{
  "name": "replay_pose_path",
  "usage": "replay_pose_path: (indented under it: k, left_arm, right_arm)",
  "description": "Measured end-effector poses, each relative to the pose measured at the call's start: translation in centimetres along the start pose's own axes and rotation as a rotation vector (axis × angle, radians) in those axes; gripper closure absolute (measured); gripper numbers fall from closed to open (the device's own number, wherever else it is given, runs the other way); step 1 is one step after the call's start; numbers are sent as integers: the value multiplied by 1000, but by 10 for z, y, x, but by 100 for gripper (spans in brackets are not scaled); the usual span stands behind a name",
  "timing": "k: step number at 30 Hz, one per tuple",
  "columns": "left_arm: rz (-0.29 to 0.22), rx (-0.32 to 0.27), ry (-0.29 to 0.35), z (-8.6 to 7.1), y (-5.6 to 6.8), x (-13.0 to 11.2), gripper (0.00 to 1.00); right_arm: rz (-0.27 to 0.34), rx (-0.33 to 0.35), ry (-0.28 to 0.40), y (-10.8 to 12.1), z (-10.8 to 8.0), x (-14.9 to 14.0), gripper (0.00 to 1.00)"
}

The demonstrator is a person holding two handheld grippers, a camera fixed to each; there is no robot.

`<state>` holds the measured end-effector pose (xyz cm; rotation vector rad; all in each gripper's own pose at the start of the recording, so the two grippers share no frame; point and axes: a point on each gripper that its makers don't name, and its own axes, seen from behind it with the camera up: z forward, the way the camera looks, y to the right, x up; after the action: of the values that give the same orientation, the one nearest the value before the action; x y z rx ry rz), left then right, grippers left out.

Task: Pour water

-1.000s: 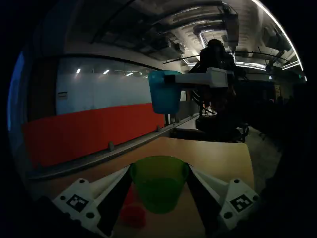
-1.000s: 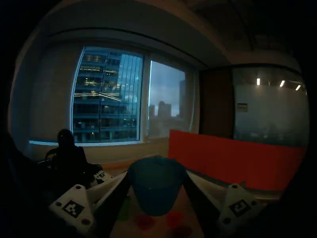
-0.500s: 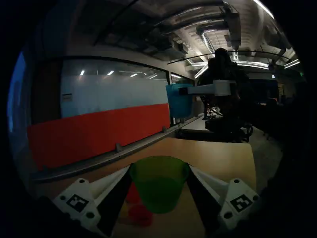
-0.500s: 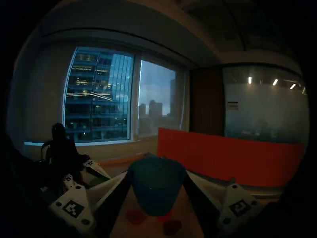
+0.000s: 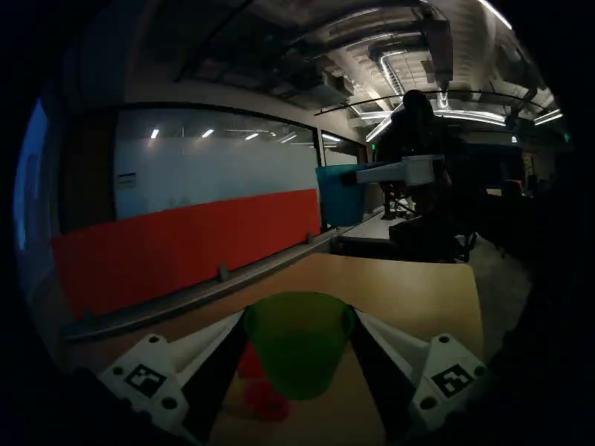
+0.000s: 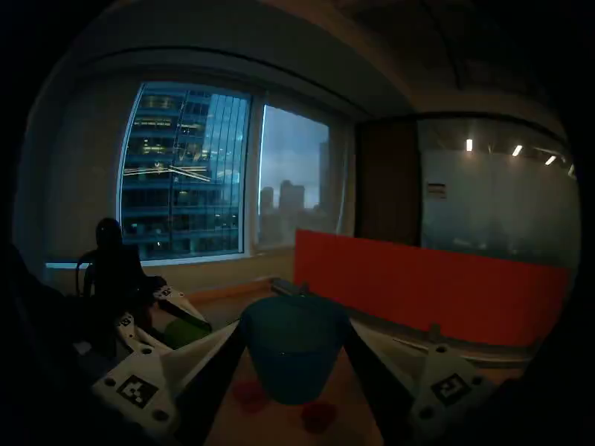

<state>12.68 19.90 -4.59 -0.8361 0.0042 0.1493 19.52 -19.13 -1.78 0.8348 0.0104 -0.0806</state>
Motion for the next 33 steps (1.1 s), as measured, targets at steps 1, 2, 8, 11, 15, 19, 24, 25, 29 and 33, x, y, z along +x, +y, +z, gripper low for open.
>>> replay_pose_path:
  k: [1, 2, 8, 11, 15, 19, 24, 25, 29, 33]
  left_arm:
    - [-2, -2, -1, 0, 0, 0, 12]
    - [-3, -4, -2, 0, 0, -1, 12]
    - [7, -5, -24, 0, -1, -7, 12]
    - [8, -6, -30, 1, -1, -8, 12]
    - [6, -7, -36, 3, -2, -11, 12]
    - [6, -7, -47, 5, -3, -15, 12]
    - [10, -8, -66, 6, -4, -21, 12]
    - [11, -8, -69, 6, -5, -22, 12]
    - [10, -5, -82, 6, -7, -26, 12]
    - [11, 0, -97, 5, -10, -31, 12]
  right_arm:
    - [0, 2, -8, 0, 0, -3, 9]
    - [0, 4, -16, 0, 0, -5, 9]
    - [-6, 19, -71, 0, -1, -25, 9]
    - [-7, 27, -91, 0, -2, -33, 8]
    - [-3, 46, -116, -4, -2, -42, 8]
    - [-3, 54, -140, -3, -2, -50, 8]
    - [-8, 52, -174, 0, -1, -63, 8]
    - [-9, 52, -180, 1, -1, -66, 8]
    - [-17, 50, -209, 4, -2, -79, 8]
    - [-24, 49, -238, 7, -2, -91, 8]
